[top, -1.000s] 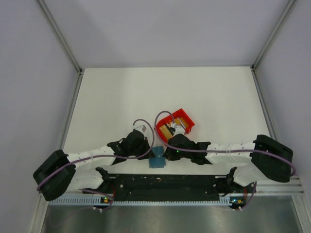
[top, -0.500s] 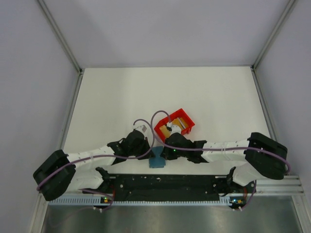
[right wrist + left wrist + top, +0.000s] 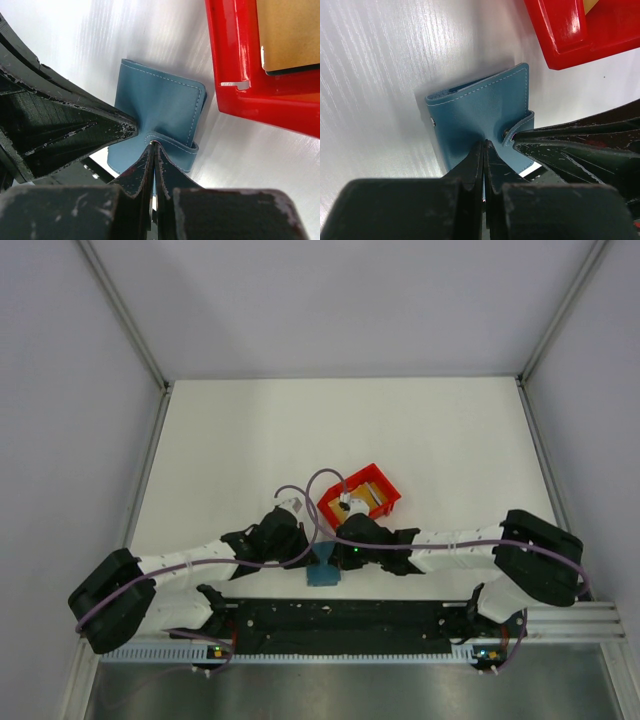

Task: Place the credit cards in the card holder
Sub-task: Close the card holder at the center of the board.

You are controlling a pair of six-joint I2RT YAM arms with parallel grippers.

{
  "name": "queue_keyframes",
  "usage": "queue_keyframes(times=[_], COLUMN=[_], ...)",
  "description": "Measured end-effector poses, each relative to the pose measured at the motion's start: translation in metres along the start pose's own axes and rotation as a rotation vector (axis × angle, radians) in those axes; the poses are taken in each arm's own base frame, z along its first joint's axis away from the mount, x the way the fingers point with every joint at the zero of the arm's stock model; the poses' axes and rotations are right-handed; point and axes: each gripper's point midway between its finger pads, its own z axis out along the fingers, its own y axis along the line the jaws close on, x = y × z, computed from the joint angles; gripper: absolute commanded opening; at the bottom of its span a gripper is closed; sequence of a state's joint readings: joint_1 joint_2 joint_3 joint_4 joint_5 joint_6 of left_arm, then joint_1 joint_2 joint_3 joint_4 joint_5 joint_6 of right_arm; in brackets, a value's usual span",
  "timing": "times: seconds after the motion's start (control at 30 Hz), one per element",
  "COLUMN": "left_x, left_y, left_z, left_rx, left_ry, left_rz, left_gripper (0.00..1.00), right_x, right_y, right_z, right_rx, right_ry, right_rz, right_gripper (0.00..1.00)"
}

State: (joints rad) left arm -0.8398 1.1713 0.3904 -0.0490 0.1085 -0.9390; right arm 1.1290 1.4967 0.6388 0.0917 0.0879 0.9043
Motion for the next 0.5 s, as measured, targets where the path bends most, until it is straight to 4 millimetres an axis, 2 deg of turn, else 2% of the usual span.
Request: queue_keyframes(times=[0.5], left_x=[0.0008], left_y=[0.0003], left_z=[-0.0002], left_rx=[0.005], left_ry=[0.005], left_rz=[0.031], left_gripper=[0.00], right_x=[-0.0014], right_y=[-0.0007], right_z=[0.0031], right_rx=[0.017], right_ry=[0.014], right_rz=[0.018], right_gripper=[0.00])
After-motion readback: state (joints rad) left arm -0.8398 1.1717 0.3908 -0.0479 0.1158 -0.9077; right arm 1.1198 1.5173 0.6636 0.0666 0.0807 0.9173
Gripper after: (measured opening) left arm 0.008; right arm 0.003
